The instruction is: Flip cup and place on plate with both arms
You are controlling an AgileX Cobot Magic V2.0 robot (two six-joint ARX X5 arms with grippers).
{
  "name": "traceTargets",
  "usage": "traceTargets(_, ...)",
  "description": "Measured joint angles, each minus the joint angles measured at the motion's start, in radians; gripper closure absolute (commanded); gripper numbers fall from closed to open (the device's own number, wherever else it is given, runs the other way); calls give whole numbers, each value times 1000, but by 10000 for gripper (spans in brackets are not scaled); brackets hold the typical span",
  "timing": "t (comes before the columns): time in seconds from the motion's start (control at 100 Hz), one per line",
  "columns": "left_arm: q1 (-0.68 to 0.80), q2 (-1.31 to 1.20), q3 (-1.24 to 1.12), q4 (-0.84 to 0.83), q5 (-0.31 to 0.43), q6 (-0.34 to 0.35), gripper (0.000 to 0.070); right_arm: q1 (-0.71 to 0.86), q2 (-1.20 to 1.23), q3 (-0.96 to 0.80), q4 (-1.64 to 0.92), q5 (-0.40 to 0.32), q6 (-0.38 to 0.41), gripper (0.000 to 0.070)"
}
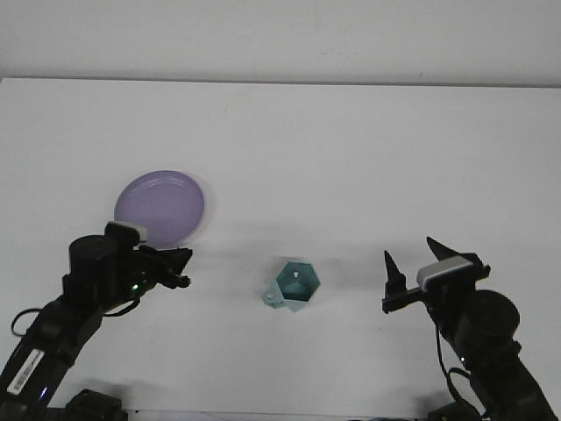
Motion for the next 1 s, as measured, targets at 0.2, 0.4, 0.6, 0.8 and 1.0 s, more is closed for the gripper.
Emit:
traceTargets(0.2, -156, 278, 265, -201, 12, 98, 276, -42, -179, -173, -5, 56, 14, 160)
traceTargets(0.4, -260, 525, 533, -425, 13, 172, 276, -49, -217, -180, 29, 60, 24, 160)
traceTargets(0.6, -339, 692, 700, -510, 13, 206, 276, -49, -217, -180, 31, 60, 26, 160)
traceTargets(0.8, -400, 805, 729, -510, 13, 234, 276, -49, -217, -180, 35, 60, 26, 160)
traceTargets(1.0, -439, 902, 731, -467, 13, 240, 276, -49, -217, -180, 35, 59, 26, 160)
